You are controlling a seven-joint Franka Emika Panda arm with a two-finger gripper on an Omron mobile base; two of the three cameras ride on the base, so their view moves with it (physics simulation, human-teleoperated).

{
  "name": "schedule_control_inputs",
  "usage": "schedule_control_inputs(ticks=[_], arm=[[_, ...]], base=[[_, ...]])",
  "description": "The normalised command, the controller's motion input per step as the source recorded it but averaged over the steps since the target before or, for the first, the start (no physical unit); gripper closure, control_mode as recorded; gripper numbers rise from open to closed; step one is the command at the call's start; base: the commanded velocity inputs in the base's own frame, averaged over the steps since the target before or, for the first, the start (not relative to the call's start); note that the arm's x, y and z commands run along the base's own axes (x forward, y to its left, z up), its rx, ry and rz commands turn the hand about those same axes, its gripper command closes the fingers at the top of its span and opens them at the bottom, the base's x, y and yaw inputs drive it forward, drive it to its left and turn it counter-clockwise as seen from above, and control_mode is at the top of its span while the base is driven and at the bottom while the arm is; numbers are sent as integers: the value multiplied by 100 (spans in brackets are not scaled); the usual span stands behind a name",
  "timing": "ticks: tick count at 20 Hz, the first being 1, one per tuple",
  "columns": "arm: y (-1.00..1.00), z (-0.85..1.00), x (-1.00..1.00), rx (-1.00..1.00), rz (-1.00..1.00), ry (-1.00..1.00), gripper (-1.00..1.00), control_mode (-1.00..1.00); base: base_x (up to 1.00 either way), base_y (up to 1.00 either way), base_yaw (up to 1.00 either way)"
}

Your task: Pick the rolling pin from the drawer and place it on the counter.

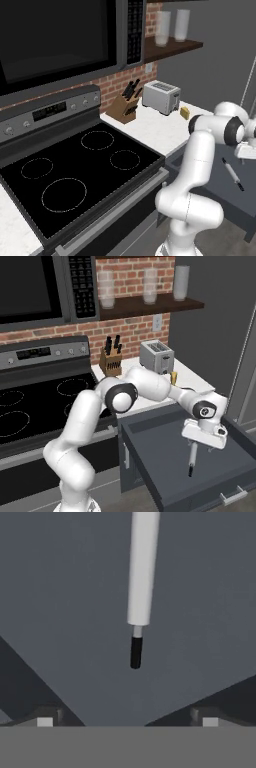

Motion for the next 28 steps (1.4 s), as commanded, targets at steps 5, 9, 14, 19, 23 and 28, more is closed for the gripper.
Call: schedule_control_inputs(ticks=[5,9,14,19,23,28], arm=[[3,-44,16,0,4,-4,-100,-100],[9,-42,8,0,3,-9,-100,-100],[3,-39,7,0,5,-7,-100,-100],[6,-32,6,-2,5,-4,-100,-100],[7,-24,7,-5,2,-3,-100,-100],[0,-21,7,-4,0,-1,-100,-100]], base=[[0,0,0],[0,0,0],[0,0,0],[0,0,0],[0,0,0],[0,0,0]])
